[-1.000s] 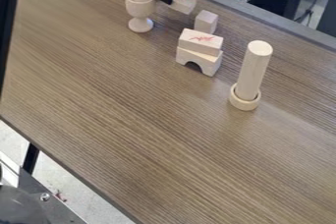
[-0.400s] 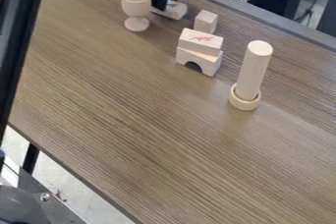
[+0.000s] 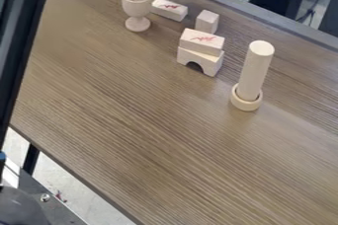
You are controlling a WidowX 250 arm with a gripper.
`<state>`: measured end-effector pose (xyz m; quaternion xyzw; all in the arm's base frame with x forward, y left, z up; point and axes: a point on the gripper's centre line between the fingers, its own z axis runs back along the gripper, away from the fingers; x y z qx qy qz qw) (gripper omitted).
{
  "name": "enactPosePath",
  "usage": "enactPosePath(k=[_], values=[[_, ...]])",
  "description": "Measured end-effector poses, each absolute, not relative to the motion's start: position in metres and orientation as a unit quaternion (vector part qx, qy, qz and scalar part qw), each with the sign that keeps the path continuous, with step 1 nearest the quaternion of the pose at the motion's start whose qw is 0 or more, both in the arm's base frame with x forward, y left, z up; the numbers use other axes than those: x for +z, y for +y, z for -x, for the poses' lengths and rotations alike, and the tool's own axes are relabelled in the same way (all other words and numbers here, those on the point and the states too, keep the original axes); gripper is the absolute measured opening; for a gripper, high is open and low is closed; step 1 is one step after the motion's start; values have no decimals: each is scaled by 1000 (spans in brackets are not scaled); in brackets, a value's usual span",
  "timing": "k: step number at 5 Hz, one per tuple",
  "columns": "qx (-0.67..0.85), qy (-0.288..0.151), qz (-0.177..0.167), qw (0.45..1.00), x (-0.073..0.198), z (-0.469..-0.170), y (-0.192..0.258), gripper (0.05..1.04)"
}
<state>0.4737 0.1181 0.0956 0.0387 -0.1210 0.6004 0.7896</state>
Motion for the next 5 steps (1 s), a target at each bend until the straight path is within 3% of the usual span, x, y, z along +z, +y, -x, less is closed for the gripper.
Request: enactPosePath(k=[1, 5], values=[[576, -138, -31, 805, 114, -478, 100, 999], [576, -136, -32, 805, 114, -478, 100, 999]])
